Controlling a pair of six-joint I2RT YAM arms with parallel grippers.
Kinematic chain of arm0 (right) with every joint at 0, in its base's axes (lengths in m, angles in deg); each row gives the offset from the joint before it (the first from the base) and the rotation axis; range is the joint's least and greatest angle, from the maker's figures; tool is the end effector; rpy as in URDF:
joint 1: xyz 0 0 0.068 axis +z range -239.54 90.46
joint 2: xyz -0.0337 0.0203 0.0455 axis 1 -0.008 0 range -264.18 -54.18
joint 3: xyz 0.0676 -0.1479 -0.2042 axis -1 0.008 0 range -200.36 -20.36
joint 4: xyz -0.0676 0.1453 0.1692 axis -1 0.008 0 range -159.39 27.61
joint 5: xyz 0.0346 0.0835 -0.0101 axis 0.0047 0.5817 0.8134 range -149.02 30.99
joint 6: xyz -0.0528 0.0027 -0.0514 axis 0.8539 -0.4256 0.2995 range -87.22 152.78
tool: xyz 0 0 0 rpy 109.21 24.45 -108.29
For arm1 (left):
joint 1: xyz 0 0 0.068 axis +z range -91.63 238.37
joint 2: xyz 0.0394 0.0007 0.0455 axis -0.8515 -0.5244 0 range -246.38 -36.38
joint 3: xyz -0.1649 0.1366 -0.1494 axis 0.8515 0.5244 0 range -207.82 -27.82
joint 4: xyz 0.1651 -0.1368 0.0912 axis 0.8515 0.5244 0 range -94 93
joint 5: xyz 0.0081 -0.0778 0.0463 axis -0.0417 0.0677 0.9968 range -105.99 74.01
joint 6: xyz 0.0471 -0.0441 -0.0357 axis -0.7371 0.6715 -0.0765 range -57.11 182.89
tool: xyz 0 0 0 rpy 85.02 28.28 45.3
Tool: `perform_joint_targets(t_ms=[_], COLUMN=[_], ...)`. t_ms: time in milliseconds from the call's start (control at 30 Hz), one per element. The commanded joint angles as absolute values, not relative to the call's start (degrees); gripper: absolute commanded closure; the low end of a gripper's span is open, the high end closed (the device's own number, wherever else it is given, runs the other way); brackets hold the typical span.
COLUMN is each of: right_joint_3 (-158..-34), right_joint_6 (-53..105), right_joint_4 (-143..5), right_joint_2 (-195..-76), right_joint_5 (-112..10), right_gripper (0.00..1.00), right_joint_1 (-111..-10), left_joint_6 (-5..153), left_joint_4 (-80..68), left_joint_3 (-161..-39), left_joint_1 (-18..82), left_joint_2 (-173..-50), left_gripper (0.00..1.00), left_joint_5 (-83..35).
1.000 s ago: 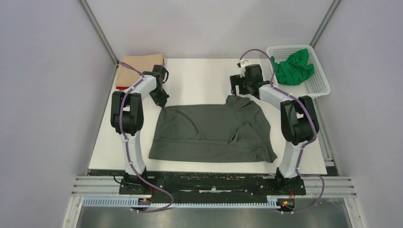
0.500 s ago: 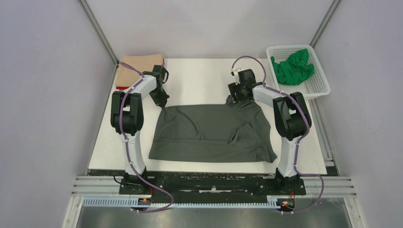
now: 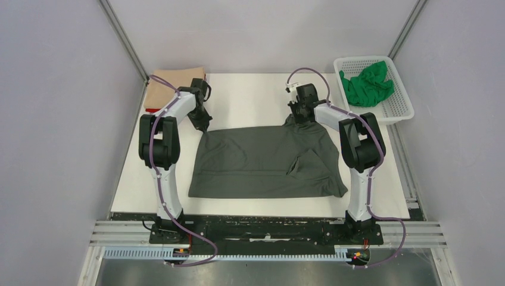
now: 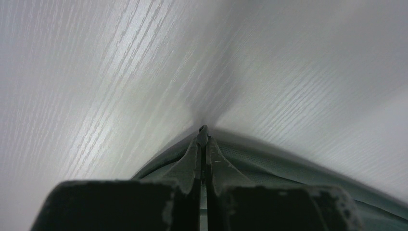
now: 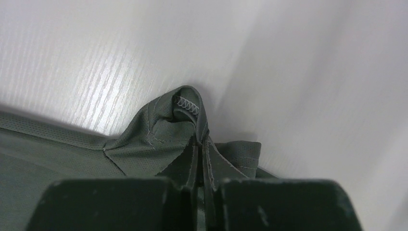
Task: Fold and stack the t-shirts
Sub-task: Grab the side of the flattened tshirt furthest away from the robot with both arms, then fold the other side of the tshirt into a rectangle
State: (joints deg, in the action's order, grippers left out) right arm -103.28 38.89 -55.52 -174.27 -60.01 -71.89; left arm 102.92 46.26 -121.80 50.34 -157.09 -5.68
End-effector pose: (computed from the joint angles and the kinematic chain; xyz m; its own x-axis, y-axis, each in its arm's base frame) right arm 0.4184 0.1319 0.1442 -0.7056 -0.3362 -0.6237 -0.3699 0.9256 -0.0804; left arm 0.3951 -0.0445 0.1561 -0.8015 -0.5260 -0.2846 -0.5458 0.8378 -0.0114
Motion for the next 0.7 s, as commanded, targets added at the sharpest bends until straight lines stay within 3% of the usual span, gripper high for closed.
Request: perform_joint_targets(t_ms=[0,333,667], right_joint_3=[-104.6,-96.2,-85.6], right_joint_6=[43.2,50.3,52.1], right_joint_4=[-56.4,-58.7,-55.7], right_joint_2=[-175.1,-162.5,-149.0], right_joint_5=[-59.9,-63.9,-70.9], right_gripper=[1.00,1.00,1.00], right_joint_1=[-72.7,-70.8,-65.3], left_joint_6=[100.4,100.1,99.9], left_joint_4=[47.0,47.0,41.9], left_joint_3=[-124.8,-122.9,-113.2], left_joint_1=[50.7,50.5,49.1], left_joint_2=[-156.8,-153.0,-143.6], left_gripper=[0.98,0.98,0.98], left_joint_5=[-5.3,-6.0,-6.3])
